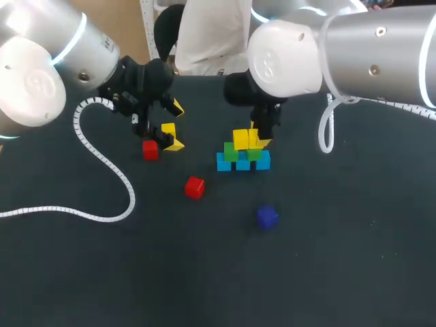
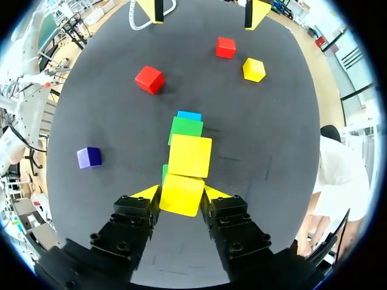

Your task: Place the blue cubes, place green cubes on the blue cubes, place the yellow cubes on the green cubes, then place the red cubes on the yellow cubes, and place purple cube on the red cubes.

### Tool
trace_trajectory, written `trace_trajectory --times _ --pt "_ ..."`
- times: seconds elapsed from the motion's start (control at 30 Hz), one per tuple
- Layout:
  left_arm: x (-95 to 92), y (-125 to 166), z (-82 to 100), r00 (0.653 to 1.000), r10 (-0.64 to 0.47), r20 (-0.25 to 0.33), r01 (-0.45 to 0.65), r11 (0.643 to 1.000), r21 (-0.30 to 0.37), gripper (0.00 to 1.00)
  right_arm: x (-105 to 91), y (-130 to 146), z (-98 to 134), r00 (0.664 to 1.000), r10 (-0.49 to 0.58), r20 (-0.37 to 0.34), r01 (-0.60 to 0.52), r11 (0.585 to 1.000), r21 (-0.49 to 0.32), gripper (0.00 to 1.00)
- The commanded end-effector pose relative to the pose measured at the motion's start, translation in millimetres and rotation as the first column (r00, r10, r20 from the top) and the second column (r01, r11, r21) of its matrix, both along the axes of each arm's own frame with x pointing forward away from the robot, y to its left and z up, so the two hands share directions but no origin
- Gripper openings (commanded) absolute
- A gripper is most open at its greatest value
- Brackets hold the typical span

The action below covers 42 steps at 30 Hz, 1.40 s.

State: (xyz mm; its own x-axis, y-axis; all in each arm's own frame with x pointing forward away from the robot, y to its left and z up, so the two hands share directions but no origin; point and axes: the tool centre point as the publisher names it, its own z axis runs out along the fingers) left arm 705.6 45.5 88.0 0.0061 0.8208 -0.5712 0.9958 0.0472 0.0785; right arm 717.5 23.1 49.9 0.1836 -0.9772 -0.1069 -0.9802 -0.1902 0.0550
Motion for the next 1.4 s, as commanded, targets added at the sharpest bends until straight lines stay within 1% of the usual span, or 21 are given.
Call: trace_trajectory --times 0.03,0.07,0.4,0.5,0.63,0.7,0.77,0.8,0.87,1.17,1.37,1.4 --pt "0.2 1 0.1 1.0 -0.002 0.0 0.002 1.0 -0.001 1.0 1.5 1 0 1.0 0.001 -0.007 -0.001 1.0 0.0 0.89" --pt "0.2 1 0.1 1.0 -0.002 0.0 0.002 1.0 -0.001 1.0 1.4 1 0 1.0 0.001 -0.008 -0.001 1.0 0.001 1.0" --pt "0.2 1 0.1 1.0 -0.002 0.0 0.002 1.0 -0.001 1.0 3.1 -1 5 1.0 -0.003 -0.001 0.003 1.0 0.011 1.0" --pt "0.2 1 0.1 1.0 -0.002 0.0 0.002 1.0 -0.001 1.0 4.2 -5 8 1.0 -0.011 0.004 0.011 1.0 0.029 1.0" --pt "0.2 1 0.1 1.0 -0.002 0.0 0.002 1.0 -0.001 1.0 4.2 -9 14 1.0 -0.016 0.006 0.016 0.995 0.095 1.0" --pt "0.2 1 0.1 1.0 -0.002 0.0 0.002 1.0 -0.001 1.0 4.5 -12 16 0.999 -0.032 -0.004 0.032 0.99 0.135 1.0" --pt "0.2 1 0.1 1.0 -0.002 0.0 0.002 1.0 -0.001 1.0 4.8 -15 18 0.999 -0.047 -0.003 0.047 0.987 0.153 1.0" --pt "0.2 1 0.1 1.0 -0.002 0.0 0.002 1.0 -0.001 1.0 4.9 -17 20 0.998 -0.057 -0.009 0.057 0.983 0.174 1.0" --pt "0.2 1 0.1 1.0 -0.002 0.0 0.002 1.0 -0.001 1.0 4.9 -21 21 0.997 -0.074 -0.008 0.074 0.98 0.185 1.0" --pt "0.2 1 0.1 1.0 -0.002 0.0 0.002 1.0 -0.001 1.0 2.1 -39 36 0.987 -0.16 -0.017 0.157 0.94 0.303 1.0" --pt "0.2 1 0.1 1.0 -0.002 0.0 0.002 1.0 -0.001 1.0 1.8 -47 43 0.983 -0.183 -0.007 0.174 0.925 0.338 1.0" --pt "0.2 1 0.1 1.0 -0.002 0.0 0.002 1.0 -0.001 1.0 2.1 -49 43 0.981 -0.191 -0.009 0.182 0.917 0.355 1.0"
